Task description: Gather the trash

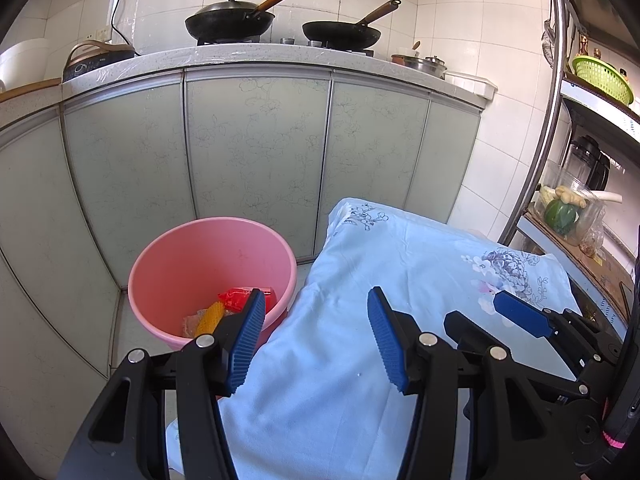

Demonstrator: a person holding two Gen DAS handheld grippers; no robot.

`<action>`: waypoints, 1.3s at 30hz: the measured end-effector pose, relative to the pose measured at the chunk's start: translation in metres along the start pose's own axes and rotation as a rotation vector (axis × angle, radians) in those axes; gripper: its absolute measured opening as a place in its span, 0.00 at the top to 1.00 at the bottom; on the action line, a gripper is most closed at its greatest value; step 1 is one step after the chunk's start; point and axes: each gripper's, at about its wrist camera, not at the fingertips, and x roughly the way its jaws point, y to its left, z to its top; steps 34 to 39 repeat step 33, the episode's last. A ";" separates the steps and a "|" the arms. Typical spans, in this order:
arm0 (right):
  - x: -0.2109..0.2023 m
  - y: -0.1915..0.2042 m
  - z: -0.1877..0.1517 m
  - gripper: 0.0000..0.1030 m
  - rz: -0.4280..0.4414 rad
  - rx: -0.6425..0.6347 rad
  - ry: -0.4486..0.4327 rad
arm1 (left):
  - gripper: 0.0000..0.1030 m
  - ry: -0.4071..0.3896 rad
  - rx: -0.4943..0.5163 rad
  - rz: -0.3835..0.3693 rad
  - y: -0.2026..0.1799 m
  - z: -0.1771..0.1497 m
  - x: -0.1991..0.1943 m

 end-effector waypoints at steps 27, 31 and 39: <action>0.002 -0.001 0.000 0.45 -0.003 -0.001 0.002 | 0.49 0.010 0.014 0.012 -0.003 -0.002 0.003; 0.002 -0.002 0.000 0.45 -0.005 -0.001 0.003 | 0.49 0.023 0.017 0.010 -0.003 -0.001 0.006; 0.002 -0.003 0.000 0.45 -0.007 0.001 0.003 | 0.49 0.025 0.018 0.009 -0.003 -0.001 0.007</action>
